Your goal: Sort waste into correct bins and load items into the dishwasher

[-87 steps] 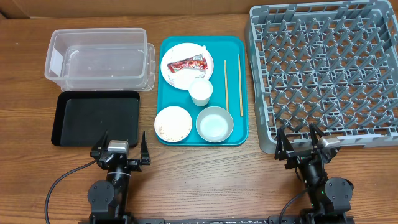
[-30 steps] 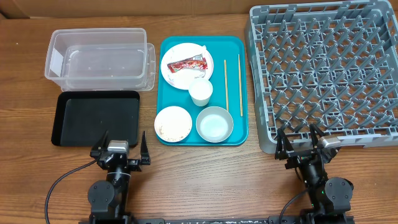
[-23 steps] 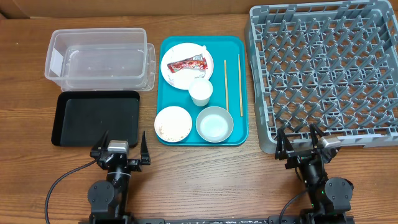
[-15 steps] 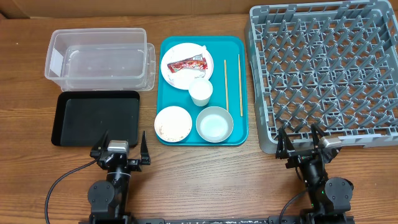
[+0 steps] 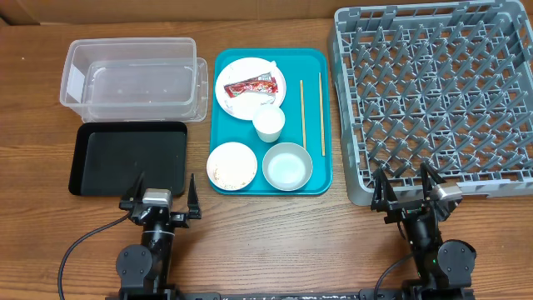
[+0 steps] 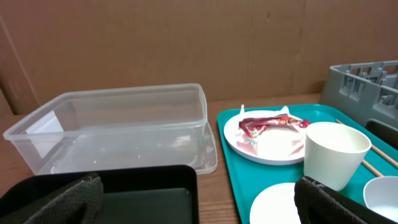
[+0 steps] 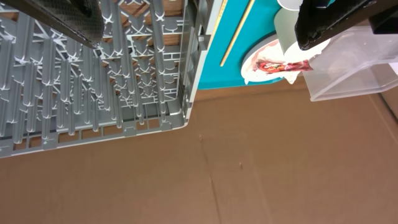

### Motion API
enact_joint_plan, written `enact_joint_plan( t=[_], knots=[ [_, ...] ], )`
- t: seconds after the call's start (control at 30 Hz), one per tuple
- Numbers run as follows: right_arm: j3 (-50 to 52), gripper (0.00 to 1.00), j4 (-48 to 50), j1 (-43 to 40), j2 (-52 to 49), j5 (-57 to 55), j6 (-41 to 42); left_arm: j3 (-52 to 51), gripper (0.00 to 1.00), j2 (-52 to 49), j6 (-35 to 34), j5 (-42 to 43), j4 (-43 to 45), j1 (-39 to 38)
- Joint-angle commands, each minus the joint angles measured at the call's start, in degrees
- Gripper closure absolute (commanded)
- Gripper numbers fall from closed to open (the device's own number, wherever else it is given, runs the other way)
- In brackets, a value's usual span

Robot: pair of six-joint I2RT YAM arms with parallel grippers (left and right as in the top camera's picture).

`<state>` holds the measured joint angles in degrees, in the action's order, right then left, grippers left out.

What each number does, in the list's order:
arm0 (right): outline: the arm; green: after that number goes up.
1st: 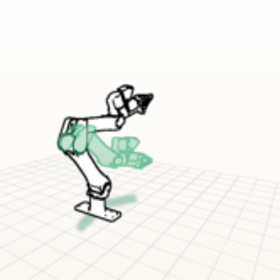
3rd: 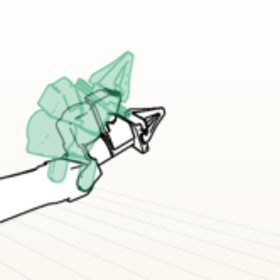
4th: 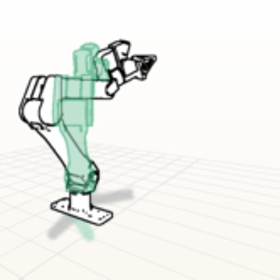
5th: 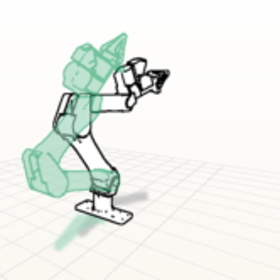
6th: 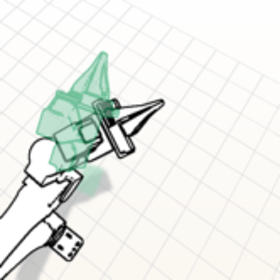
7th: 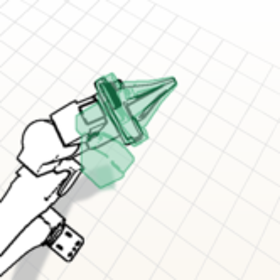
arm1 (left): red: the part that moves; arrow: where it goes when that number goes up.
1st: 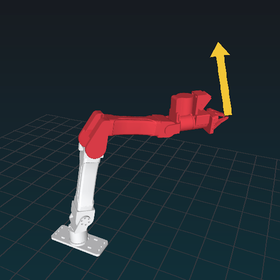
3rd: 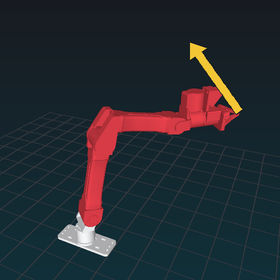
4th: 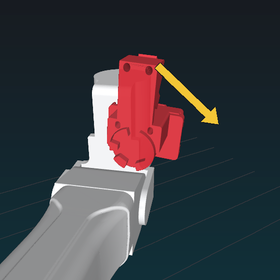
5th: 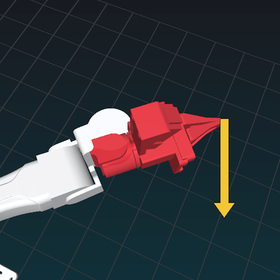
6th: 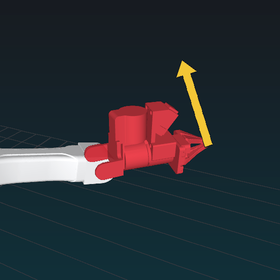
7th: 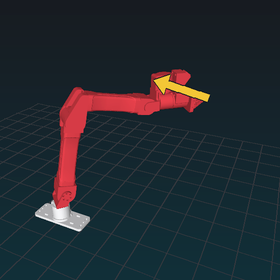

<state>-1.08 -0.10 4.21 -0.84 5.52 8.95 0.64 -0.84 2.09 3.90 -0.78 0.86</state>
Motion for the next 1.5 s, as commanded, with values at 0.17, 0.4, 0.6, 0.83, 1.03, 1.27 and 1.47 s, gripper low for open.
enact_joint_plan(
  t=[0.17,0.4,0.6,0.83,1.03,1.27,1.47],
  knots=[
    [-5.4,0.0,0.02,0.24,0.42,-0.31,-0.39,8.66,0.0,-0.7,1.49,1.33,-1.84,0.24],
    [-12.02,0.0,0.02,0.24,-6.51,0.13,-4.96,18.49,0.0,-12.0,3.37,5.57,-1.84,0.24],
    [-23.5,0.0,-2.4,0.24,-19.63,4.72,-6.88,34.91,0.0,-30.16,7.76,10.62,-6.27,0.24],
    [-43.76,0.0,-17.99,0.24,-39.08,6.88,-7.41,62.51,0.0,-54.07,16.5,15.21,-23.67,0.22],
    [-61.81,0.0,-33.66,0.24,-54.27,8.33,-7.5,90.29,0.0,-76.54,18.64,16.85,-43.63,0.2],
    [-68.74,0.0,-37.75,0.24,-63.06,14.99,-6.75,121.46,0.0,-101.77,30.38,28.11,-68.11,-1.22],
    [-68.72,0.0,-39.54,0.24,-67.25,23.85,-6.8,127.29,0.0,-113.52,42.38,27.5,-69.92,-4.42]
  ],
)
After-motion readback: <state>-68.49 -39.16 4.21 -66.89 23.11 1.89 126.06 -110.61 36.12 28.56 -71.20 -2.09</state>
